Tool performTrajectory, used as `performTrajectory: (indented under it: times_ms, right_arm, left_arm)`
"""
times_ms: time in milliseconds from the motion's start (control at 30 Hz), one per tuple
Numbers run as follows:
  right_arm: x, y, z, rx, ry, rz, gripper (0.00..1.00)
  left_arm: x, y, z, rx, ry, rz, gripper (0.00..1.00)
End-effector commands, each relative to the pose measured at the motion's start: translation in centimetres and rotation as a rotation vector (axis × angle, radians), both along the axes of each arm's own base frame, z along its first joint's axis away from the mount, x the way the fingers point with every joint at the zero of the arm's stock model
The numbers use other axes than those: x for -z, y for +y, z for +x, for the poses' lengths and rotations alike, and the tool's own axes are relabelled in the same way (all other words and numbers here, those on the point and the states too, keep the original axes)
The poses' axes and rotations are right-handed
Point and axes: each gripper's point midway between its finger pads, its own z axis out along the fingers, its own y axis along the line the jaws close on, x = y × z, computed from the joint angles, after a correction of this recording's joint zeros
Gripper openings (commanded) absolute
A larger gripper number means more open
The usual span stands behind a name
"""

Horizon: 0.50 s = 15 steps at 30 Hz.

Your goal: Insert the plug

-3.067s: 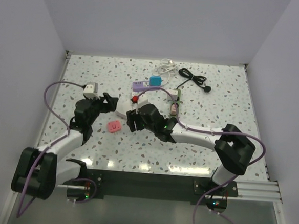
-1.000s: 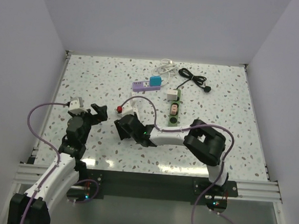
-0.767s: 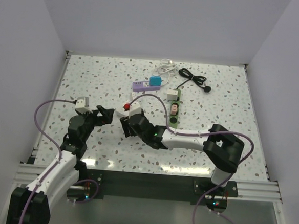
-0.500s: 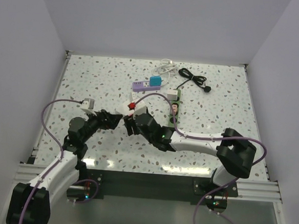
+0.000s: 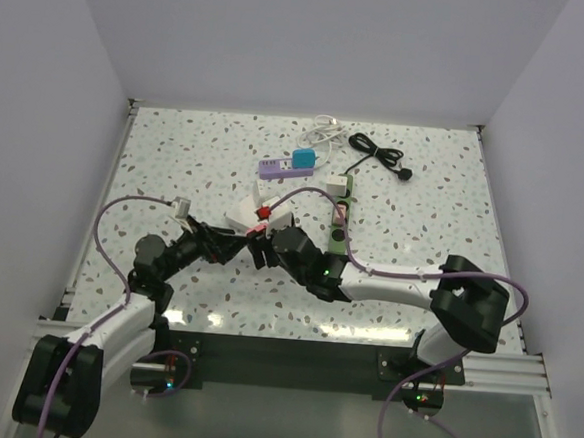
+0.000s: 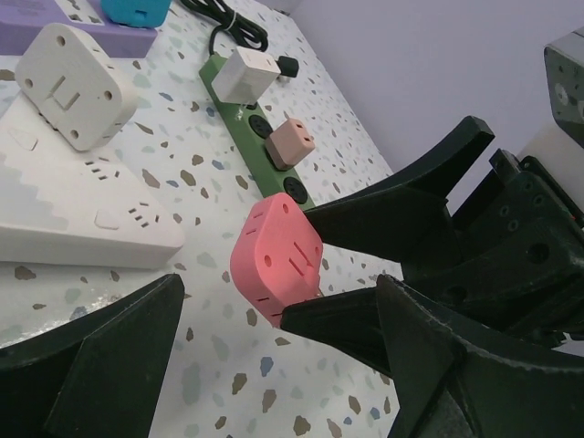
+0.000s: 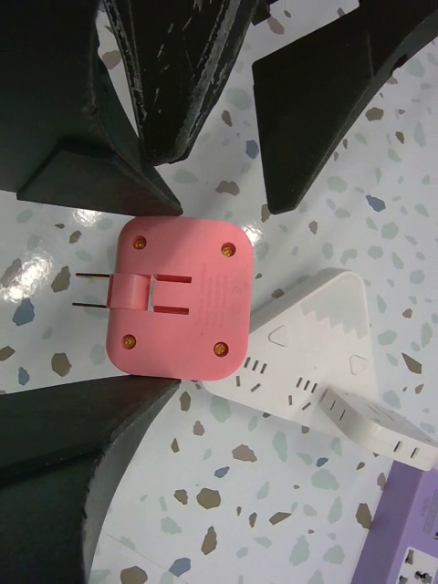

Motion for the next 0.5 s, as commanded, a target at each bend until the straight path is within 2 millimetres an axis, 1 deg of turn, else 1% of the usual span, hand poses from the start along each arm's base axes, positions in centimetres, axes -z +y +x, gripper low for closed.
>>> performTrajectory:
  times_ms: [0,100,233,300,467]
  right_arm:
    - [-4.6,0.2,0.3,-0.003,-0.073,0.132,0.00]
    - [-5.1,0.2,-0.1,-0.024,-0.076,0.155,0.00]
    - [-5.4,0.5,-0.6,-0.052,-0.070,0.171,0.00]
    - [-5.3,0.7,-0.8,-0.064,-0.066,0.173,0.00]
    - [-5.3,0.9,-1.0,-0.082,-0.062,0.178,0.00]
  left_arm:
    - [-1.9,-1.0,-1.0,0.081,-0.065,-0.050,0.91]
    - [-1.9,-1.1,-1.0,0.085,-0.066,-0.057,0.88]
    - [-2.0,-1.0,-0.7,0.071,-0.066,-0.065,0.84]
    - [-2.3,-1.1,-0.8,0.084,-0.074,-0.072,0.83]
    - [-2.3,-1.6,-0.9,0.095,-0.071,-0.071,0.79]
